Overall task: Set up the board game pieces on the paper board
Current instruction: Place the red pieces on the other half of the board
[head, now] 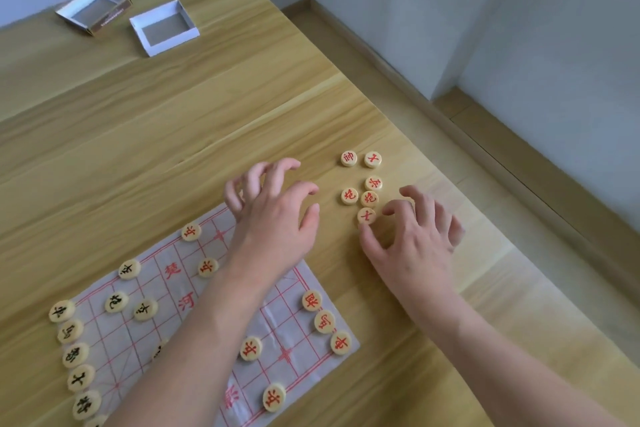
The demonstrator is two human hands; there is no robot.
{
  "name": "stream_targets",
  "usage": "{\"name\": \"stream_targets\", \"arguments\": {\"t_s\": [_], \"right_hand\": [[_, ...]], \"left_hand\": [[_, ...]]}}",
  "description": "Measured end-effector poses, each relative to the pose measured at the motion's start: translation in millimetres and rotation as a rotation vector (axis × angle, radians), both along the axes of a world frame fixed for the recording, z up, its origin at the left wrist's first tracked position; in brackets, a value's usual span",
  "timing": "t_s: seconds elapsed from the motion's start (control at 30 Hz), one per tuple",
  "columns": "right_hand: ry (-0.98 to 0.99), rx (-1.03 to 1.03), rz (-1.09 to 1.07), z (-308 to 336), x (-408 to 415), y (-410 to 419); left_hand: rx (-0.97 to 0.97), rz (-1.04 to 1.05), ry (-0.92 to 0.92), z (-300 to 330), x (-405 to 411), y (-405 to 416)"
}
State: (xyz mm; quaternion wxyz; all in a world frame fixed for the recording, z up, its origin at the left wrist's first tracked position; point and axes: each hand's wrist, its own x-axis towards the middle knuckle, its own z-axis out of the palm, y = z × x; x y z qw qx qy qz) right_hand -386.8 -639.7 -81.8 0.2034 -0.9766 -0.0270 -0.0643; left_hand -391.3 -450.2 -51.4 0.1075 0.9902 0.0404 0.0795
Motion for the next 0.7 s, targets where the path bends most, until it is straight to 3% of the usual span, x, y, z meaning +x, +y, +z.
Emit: {"name": "stream_targets", "arguments": {"t_s": [0.3, 0.53, 0.7], "right_hand": [[0.096, 0.040, 0.078, -4.1, 11.0, 2.4], [0.109, 0.022, -0.035, -5.2, 12.0, 3.0], [0.113, 0.025, -0.033, -2.5, 10.6, 5.4]], "left_hand": [[-0.008, -0.021, -0.033, 8.7, 61.5, -11.8], [0.033, -0.298, 0.172, 13.7, 103.0, -38.5], [0.123, -0.388, 0.201, 8.0, 112.9, -39.8]]}}
